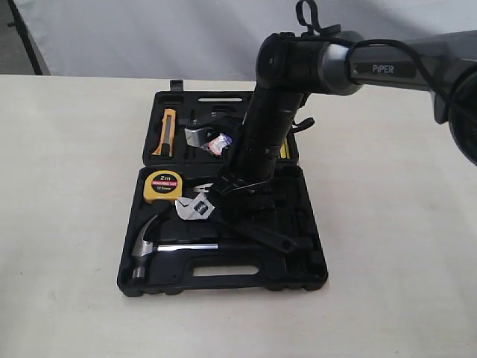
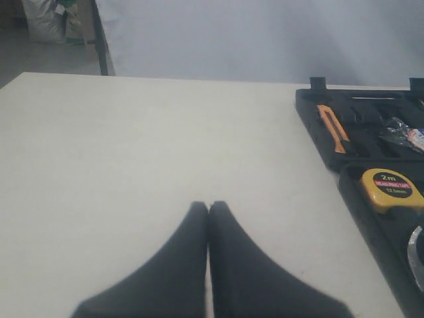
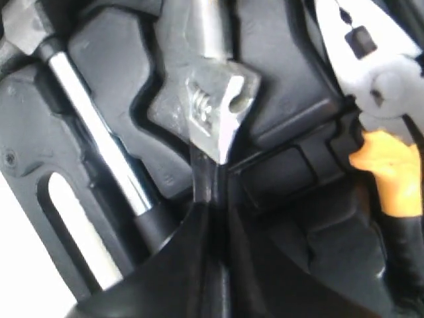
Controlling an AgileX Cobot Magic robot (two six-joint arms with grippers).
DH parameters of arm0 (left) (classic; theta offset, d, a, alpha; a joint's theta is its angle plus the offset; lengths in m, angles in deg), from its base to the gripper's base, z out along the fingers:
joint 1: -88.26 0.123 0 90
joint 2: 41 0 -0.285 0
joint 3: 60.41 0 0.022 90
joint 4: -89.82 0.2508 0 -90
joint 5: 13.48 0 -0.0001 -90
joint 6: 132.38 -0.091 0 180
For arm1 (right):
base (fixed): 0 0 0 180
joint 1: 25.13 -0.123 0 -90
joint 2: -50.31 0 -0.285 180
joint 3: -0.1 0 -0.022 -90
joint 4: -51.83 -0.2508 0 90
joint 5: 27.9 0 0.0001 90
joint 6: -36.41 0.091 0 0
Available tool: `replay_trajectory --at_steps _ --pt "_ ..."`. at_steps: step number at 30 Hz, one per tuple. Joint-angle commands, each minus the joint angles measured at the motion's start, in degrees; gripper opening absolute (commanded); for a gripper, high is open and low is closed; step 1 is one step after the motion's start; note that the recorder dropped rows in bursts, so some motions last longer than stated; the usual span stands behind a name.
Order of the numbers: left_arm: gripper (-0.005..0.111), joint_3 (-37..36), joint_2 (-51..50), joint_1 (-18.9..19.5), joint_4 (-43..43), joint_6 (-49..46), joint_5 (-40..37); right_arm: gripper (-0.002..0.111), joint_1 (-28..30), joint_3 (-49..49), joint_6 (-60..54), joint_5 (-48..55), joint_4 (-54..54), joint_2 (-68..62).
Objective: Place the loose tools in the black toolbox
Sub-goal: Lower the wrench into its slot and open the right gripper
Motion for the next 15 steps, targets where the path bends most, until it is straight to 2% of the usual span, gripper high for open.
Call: replay_trajectory --at_steps 1,10,15 --pt "0.001 -0.53 0.46 0.19 -0.78 0.59 0.97 0.0 0.14 -0.26 -1.66 0.35 0.39 0.95" --pt "0.001 -0.53 0.46 0.19 -0.78 0.59 0.97 0.0 -1.53 -1.61 -5.94 -0.74 3.02 8.34" --pt "0.001 -0.53 0.46 0.19 -0.78 0.59 0.97 0.0 -5.28 4.55 -4.58 -9.62 10.08 12.19"
